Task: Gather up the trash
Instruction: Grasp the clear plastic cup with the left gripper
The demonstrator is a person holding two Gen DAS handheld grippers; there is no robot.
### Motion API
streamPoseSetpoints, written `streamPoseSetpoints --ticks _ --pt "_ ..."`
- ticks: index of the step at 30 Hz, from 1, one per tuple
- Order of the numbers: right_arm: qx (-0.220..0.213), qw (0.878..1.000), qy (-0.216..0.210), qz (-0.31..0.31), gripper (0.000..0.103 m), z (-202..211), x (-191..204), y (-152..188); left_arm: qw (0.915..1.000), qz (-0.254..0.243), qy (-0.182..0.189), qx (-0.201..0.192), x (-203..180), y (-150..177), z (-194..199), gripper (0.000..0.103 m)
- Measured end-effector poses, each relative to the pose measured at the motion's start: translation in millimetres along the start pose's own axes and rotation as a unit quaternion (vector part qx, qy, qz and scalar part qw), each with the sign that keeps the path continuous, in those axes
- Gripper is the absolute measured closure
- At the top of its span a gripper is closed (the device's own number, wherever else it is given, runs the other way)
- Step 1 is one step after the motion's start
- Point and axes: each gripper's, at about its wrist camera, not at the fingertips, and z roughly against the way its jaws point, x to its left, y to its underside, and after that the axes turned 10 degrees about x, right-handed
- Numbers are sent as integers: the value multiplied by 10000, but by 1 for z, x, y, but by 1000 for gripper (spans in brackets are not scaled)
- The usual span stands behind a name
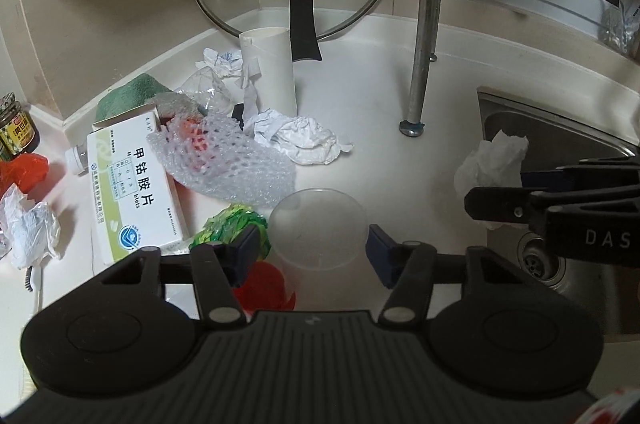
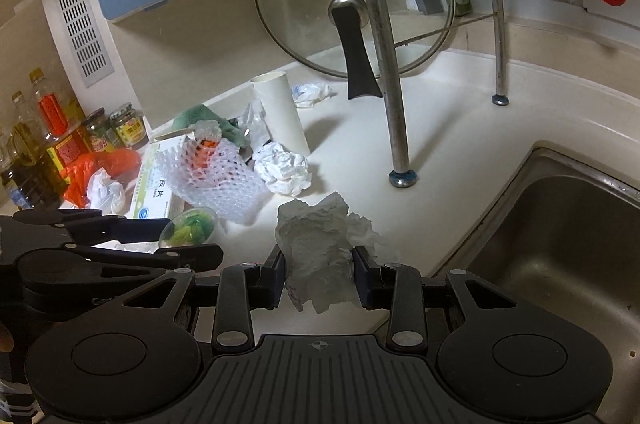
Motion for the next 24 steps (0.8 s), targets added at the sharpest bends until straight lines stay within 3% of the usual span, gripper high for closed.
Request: streamPoseSetpoints --ticks 11,24 --pt "-26 9999 -131 88 67 -2 0 -6 9998 24 -74 -157 -2 -3 11 54" --pt "-230 9990 -272 272 67 16 32 -2 9986 305 -48 -421 14 14 60 54"
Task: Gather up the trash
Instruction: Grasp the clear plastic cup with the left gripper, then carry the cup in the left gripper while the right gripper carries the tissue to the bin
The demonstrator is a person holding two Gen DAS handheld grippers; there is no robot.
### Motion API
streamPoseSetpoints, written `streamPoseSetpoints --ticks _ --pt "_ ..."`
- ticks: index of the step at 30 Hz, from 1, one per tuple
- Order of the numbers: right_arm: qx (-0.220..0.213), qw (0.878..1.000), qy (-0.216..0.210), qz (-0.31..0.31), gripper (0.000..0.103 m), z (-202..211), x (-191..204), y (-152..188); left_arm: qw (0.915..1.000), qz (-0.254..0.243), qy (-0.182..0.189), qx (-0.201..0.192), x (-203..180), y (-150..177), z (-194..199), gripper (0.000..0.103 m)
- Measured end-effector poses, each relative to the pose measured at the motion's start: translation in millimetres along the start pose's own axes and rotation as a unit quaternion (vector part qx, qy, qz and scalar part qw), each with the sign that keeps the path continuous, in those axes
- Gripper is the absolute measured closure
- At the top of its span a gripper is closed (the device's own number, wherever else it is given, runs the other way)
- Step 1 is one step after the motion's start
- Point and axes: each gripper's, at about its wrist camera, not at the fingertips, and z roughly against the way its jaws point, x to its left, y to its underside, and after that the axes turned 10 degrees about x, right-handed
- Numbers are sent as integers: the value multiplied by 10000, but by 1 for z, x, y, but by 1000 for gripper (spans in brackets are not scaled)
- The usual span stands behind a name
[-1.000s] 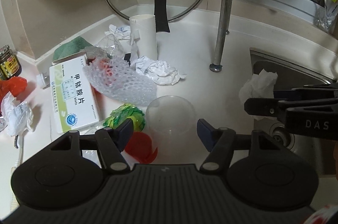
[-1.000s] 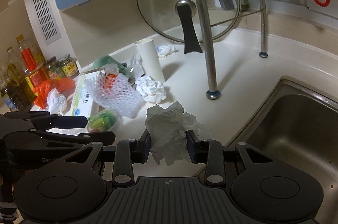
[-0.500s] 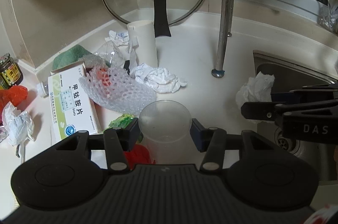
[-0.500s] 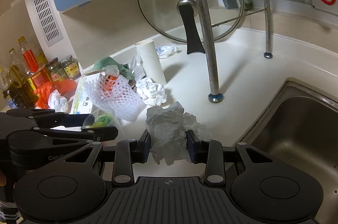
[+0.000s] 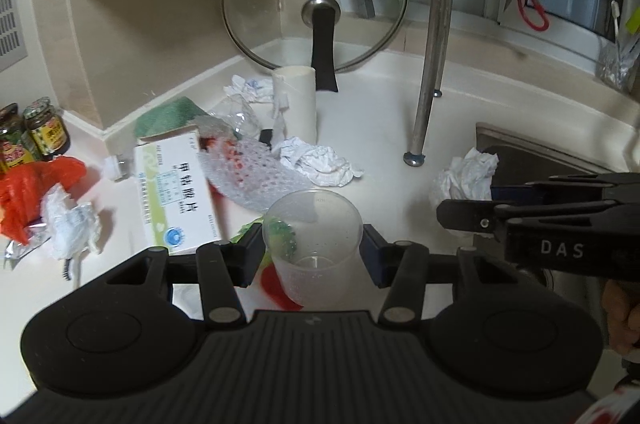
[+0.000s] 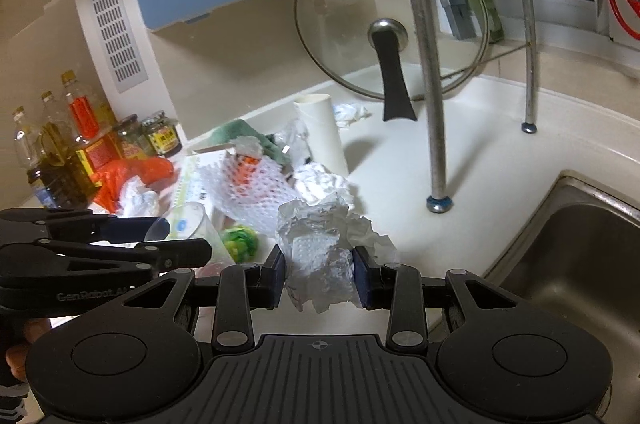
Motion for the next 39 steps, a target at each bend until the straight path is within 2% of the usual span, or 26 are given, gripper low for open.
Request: streamPoseSetpoints --ticks 9,20,28,39 --pt "-31 9995 -273 155 67 20 58 16 9992 280 3 -272 36 37 68 54" --pt "520 9930 -960 452 67 15 139 51 9964 751 -385 32 89 93 119 54" --pt "940 9866 -1162 659 67 -2 171 77 9926 1080 -484 276 111 128 129 54" --pt "1553 9794 -1152 577 67 -38 176 118 9854 1435 -472 779 126 174 106 54"
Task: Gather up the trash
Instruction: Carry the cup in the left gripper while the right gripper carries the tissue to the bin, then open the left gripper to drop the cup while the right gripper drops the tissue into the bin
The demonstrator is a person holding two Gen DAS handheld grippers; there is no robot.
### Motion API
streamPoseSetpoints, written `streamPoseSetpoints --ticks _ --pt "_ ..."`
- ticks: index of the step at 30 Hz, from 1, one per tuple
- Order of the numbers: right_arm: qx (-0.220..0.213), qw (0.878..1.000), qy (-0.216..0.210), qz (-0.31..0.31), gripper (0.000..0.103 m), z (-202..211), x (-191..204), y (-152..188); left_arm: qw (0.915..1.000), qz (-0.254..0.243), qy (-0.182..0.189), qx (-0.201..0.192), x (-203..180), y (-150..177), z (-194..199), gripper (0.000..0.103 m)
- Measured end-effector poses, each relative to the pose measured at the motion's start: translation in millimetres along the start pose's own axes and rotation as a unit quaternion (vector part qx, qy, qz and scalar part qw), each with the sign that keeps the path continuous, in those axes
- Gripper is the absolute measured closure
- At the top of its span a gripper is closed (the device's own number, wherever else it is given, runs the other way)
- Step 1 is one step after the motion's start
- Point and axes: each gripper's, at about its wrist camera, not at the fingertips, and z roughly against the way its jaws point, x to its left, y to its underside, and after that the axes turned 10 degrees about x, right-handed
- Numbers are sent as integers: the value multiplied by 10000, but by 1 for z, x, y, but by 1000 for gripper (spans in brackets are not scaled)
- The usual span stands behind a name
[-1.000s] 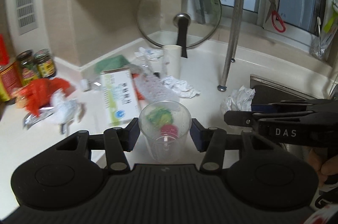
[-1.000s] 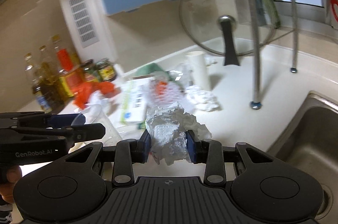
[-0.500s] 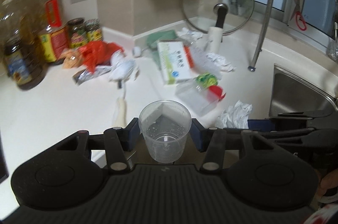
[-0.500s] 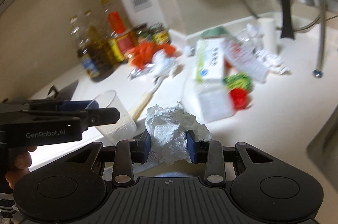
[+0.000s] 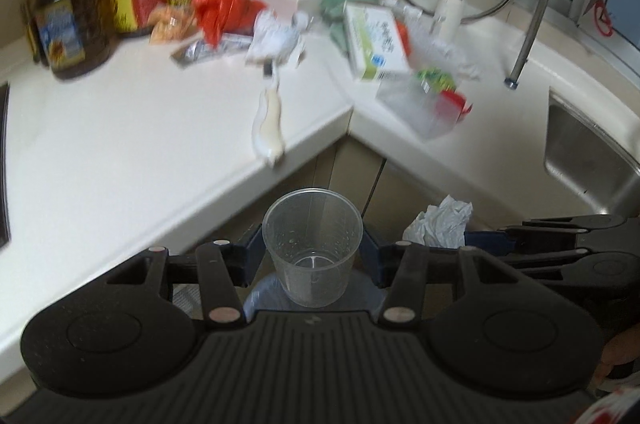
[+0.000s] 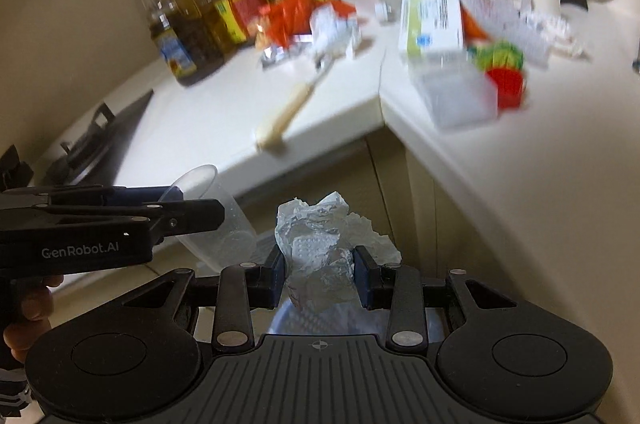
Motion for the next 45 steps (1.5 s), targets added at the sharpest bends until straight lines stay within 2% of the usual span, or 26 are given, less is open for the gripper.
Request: streamPoseSetpoints --ticks 7,16,26,29,32,45 --pt "390 9990 41 -213 67 -42 -17 32 9990 197 -56 406 15 38 -46 54" --pt "660 9968 171 -413 67 -104 -47 64 9944 431 -142 959 25 83 -121 54" --pt "814 9943 242 -648 67 -137 -68 73 9907 506 -42 1261 23 100 -172 54" --pt "858 9935 256 -699 67 -141 -68 72 9895 527 -23 1343 21 101 -181 52" --pt "879 9930 258 -747 67 -142 -69 71 9890 451 -72 1405 18 102 -184 42" --pt "965 9923 210 -750 67 -148 -68 71 9874 608 -83 1458 22 105 -169 41"
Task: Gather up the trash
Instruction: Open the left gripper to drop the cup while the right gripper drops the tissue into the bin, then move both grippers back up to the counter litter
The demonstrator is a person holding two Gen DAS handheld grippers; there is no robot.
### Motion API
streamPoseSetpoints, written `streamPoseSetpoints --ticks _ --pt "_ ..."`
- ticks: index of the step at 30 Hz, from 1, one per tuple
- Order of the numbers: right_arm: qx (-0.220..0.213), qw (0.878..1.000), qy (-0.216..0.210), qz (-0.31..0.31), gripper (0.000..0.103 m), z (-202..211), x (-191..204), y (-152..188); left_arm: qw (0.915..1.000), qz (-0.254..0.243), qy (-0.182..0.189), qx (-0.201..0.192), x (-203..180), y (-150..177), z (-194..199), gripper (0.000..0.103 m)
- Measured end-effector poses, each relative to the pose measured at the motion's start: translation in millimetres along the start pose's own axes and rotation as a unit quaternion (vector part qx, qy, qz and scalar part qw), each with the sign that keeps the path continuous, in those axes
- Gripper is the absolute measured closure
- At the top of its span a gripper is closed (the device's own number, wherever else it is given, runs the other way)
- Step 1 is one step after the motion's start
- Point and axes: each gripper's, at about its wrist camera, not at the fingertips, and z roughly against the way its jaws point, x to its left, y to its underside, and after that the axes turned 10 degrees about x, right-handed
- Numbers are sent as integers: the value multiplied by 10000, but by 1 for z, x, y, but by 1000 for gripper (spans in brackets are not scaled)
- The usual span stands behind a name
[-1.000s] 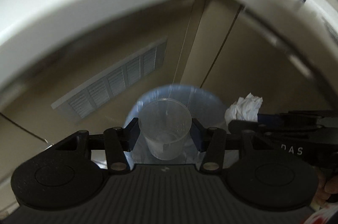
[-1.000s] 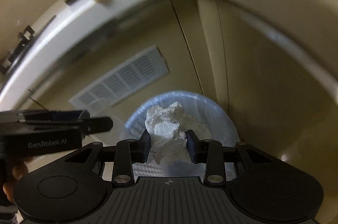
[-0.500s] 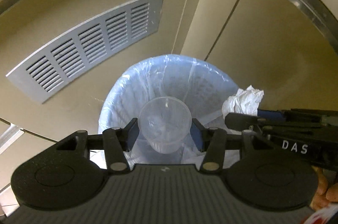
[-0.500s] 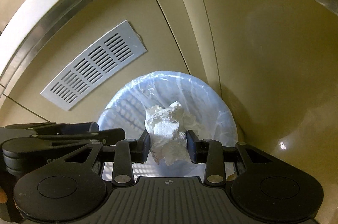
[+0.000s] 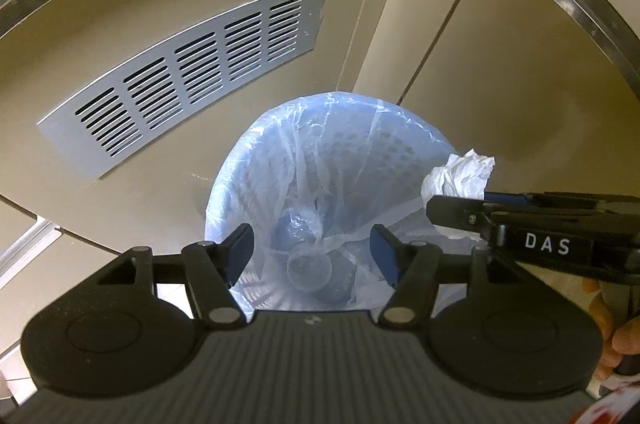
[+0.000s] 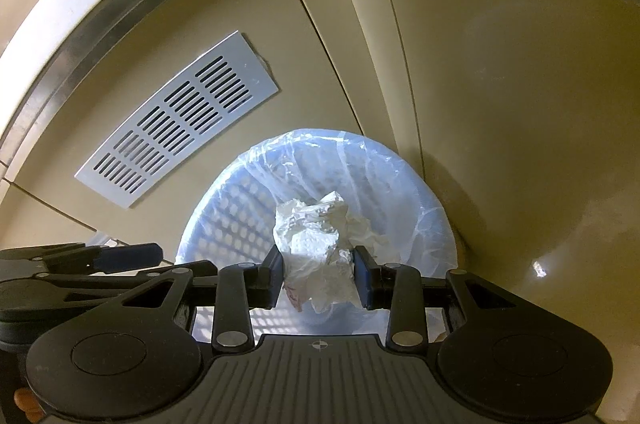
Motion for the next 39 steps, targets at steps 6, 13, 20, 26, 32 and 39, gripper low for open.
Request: streamPoseSetpoints --ticks 6,13,20,26,32,39 --pt "201 9998 -58 -68 58 -8 0 -3 10000 50 18 27 5 1 2 41" --pt "241 9996 57 -142 45 -13 0 -1 10000 68 0 24 8 4 6 41" --pt "237 9995 120 -196 43 -8 1 2 10000 65 23 -40 11 7 16 41" --pt "224 9993 161 -248 42 4 3 8 9999 13 65 -97 10 9 30 41" --pt "144 9993 190 -282 42 19 9 12 9997 -29 122 -189 11 11 50 41" --pt "-13 9993 154 -334 41 45 17 17 9993 -59 172 -322 13 14 81 41"
